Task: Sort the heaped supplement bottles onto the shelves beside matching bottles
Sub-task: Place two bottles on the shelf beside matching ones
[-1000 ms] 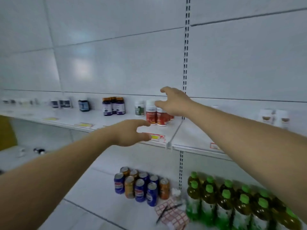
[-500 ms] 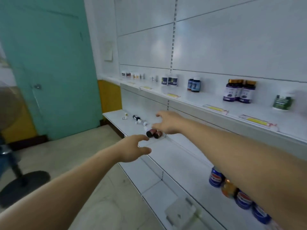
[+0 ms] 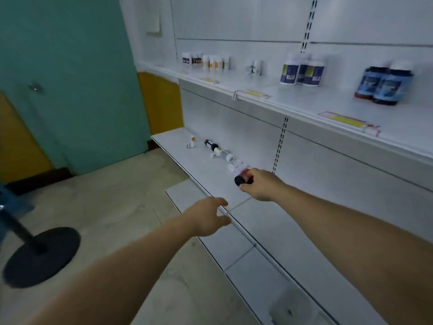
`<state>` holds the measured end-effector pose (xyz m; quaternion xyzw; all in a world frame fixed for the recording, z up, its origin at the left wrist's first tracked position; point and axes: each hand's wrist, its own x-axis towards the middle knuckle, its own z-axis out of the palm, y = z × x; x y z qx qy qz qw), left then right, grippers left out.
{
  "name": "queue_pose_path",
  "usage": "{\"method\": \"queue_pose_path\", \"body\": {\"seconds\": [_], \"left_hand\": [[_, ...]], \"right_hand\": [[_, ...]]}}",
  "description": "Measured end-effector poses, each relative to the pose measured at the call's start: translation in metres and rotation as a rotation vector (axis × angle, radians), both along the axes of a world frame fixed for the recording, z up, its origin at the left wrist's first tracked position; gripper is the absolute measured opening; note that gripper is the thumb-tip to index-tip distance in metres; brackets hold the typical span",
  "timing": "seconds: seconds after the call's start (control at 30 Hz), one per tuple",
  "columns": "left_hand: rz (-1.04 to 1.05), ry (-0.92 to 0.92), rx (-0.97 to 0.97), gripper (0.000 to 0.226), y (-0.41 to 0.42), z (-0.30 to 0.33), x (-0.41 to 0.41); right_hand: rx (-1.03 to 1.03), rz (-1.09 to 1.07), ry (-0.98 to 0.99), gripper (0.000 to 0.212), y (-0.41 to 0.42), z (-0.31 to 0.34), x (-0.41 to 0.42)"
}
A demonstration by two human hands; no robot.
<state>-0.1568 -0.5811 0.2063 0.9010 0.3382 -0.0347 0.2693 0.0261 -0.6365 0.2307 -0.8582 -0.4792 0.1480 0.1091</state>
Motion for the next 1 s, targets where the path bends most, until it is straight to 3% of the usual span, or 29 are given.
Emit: {"method": "queue_pose_path", "body": {"seconds": [0.27, 0.5, 0.77, 0.93, 1.0], "left_hand": [[-0.166, 0.064, -0.098, 0.057, 0.169, -0.049, 0.063], [-0.353, 0.147, -0.172, 0.058, 0.282, -0.113, 0.142], [-0.306, 0.059, -0.35, 0.05, 0.31, -0.176, 0.261], [-0.096, -0.057, -0.568, 0.048, 0.309, -0.231, 0.319], [-0.035, -0.086, -0.565, 0.049, 0.308, -0.252, 0.332]], "right_hand": [[0.009, -0.239, 0.131, 0.037, 0.107, -0.055, 0.05], [-0.011, -0.553, 0.204, 0.053, 0.164, -0.109, 0.089], [0.046, -0.738, 0.3, 0.048, 0.208, -0.179, 0.164], [0.133, -0.929, 0.38, 0.053, 0.231, -0.24, 0.202], [0.145, -0.941, 0.396, 0.047, 0.235, -0.262, 0.211]]}}
